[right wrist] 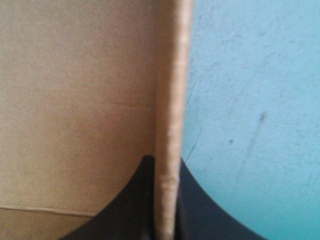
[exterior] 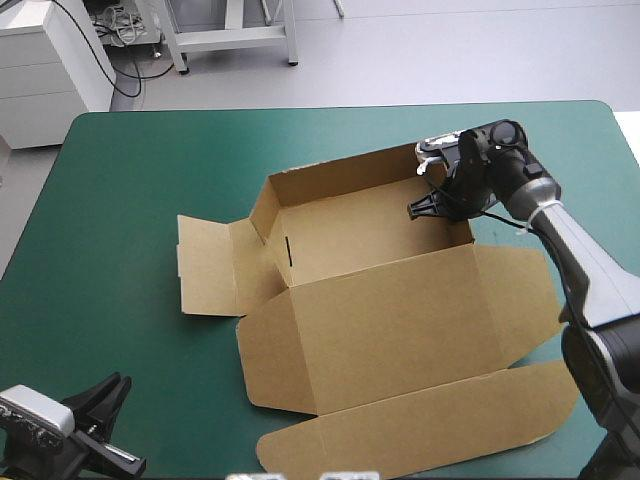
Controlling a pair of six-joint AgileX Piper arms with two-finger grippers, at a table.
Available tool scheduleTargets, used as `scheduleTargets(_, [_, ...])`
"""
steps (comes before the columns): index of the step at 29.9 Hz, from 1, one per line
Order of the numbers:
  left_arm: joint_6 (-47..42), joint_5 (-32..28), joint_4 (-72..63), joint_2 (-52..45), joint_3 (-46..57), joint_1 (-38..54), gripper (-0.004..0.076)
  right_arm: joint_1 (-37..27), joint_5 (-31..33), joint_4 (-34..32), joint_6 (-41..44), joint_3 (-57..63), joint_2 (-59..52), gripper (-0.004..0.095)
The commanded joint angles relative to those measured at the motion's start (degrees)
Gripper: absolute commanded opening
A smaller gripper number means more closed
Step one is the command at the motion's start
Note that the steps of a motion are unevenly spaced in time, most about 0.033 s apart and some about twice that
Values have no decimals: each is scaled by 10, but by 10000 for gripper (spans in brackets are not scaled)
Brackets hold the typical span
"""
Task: Fold the box
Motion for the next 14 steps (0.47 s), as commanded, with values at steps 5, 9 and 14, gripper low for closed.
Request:
scheduleTargets(5, [-3, -42, -8, 10, -13, 0, 475, -1, -8, -21, -3, -27, -168, -22])
scheduleTargets(9, [-6, -42, -11, 10, -13, 0, 493, -1, -8, -49, 6, -27, -229, -22])
scheduleTargets(14, [-6, -42, -53, 10, -13, 0, 491, -1, -8, -65, 11, -27, -286, -22])
